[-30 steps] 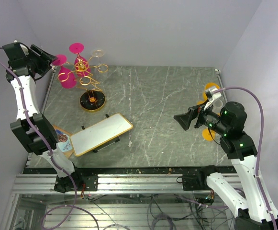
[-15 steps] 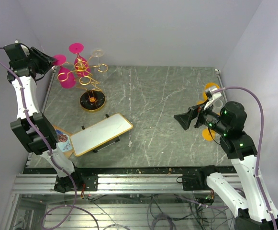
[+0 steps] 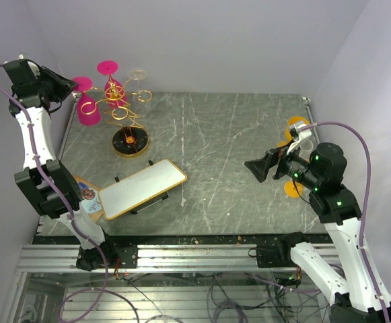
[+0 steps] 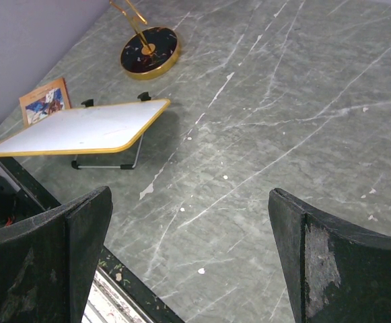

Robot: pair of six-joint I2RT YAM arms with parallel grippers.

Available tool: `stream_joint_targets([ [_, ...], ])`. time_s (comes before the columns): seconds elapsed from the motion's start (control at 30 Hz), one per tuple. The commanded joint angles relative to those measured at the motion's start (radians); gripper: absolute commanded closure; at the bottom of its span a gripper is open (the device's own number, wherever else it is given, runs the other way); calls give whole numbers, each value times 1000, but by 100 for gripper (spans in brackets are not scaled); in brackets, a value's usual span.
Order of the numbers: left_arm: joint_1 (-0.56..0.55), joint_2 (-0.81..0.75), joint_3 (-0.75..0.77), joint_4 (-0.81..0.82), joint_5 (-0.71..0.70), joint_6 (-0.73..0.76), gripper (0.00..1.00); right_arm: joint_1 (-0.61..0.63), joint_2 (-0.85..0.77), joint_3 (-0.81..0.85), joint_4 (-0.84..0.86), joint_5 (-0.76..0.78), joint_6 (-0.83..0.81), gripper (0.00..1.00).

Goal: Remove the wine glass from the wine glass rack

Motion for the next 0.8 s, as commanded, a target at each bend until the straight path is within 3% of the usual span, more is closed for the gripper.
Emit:
stream_joint_targets([
  [0.0, -6, -21, 28, -50, -9, 41, 73, 5, -14, -8, 21, 8, 2, 0],
  [0.53, -6, -31, 43, -18, 54, -31, 93, 4, -24, -14, 24, 15, 3, 0],
  [0.77, -6, -41, 43, 36, 103, -93, 93, 4, -28, -16, 26, 20, 3, 0],
])
